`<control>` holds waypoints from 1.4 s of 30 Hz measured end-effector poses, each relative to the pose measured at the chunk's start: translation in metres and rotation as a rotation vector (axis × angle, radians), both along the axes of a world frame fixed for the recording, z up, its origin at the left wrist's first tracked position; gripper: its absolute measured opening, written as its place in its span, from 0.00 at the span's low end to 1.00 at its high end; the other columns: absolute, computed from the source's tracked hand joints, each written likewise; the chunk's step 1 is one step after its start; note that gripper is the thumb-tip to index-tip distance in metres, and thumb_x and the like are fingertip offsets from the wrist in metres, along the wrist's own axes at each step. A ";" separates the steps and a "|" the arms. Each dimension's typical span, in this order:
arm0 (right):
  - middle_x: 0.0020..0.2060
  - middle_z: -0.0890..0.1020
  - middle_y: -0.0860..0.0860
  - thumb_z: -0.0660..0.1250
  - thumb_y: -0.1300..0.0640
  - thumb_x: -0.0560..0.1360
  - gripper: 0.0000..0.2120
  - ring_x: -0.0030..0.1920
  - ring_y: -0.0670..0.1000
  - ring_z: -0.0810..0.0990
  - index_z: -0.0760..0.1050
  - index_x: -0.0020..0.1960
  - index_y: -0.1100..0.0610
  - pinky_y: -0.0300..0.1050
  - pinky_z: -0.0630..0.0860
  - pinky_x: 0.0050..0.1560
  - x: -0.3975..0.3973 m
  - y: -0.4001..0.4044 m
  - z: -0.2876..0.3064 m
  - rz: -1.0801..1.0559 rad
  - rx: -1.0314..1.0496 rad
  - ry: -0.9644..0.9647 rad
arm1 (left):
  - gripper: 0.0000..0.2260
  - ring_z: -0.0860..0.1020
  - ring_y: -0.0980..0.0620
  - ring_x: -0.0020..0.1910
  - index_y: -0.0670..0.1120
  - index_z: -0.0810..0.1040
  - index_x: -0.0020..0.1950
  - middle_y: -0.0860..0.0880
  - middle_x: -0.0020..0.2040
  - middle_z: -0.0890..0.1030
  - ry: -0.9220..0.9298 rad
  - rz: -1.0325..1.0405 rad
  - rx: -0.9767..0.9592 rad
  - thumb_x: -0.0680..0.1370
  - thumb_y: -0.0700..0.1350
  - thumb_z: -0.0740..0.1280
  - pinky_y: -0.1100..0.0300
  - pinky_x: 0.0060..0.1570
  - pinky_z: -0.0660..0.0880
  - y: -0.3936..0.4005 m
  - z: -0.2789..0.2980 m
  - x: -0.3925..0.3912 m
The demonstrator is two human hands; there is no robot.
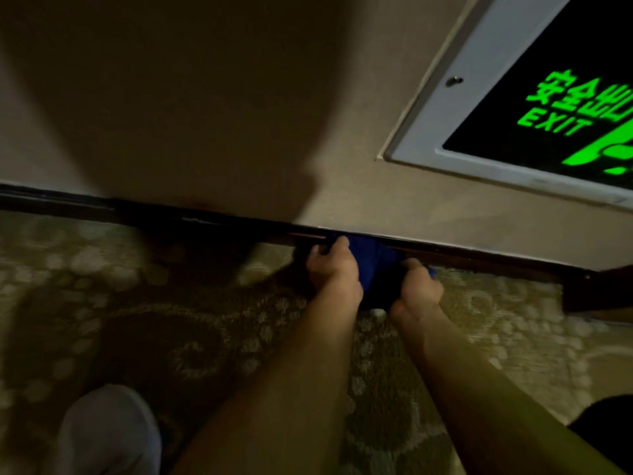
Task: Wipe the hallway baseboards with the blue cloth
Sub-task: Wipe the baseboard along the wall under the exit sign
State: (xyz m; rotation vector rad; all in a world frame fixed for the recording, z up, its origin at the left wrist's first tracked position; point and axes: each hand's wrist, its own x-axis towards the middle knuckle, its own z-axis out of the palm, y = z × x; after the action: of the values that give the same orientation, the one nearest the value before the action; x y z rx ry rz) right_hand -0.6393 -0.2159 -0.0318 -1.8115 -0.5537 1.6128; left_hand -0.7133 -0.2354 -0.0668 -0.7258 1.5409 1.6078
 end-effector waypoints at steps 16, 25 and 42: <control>0.55 0.78 0.62 0.62 0.67 0.77 0.13 0.56 0.61 0.78 0.70 0.61 0.60 0.60 0.75 0.61 0.001 0.021 -0.011 0.199 0.048 -0.013 | 0.20 0.74 0.40 0.65 0.41 0.69 0.73 0.41 0.68 0.74 0.086 -0.233 -0.028 0.80 0.37 0.63 0.59 0.51 0.70 -0.021 -0.029 -0.005; 0.57 0.78 0.62 0.63 0.65 0.76 0.15 0.58 0.64 0.78 0.72 0.63 0.64 0.63 0.74 0.61 -0.086 -0.051 -0.017 0.519 -0.114 0.224 | 0.20 0.75 0.38 0.65 0.47 0.69 0.73 0.41 0.70 0.74 0.202 -0.112 -0.121 0.81 0.46 0.61 0.44 0.64 0.74 -0.141 -0.011 -0.097; 0.58 0.80 0.58 0.69 0.50 0.73 0.25 0.55 0.62 0.81 0.71 0.68 0.54 0.60 0.78 0.56 -0.114 -0.112 -0.063 0.526 -0.253 0.259 | 0.21 0.77 0.42 0.60 0.47 0.70 0.73 0.44 0.66 0.76 0.188 -0.162 -0.146 0.80 0.48 0.65 0.45 0.60 0.76 -0.195 0.008 -0.116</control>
State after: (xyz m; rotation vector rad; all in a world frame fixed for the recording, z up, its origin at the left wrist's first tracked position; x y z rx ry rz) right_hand -0.7531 -0.3277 -0.0952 -1.6732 -0.7781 2.3233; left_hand -0.8294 -0.4301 -0.0592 -0.5229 1.8187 1.4891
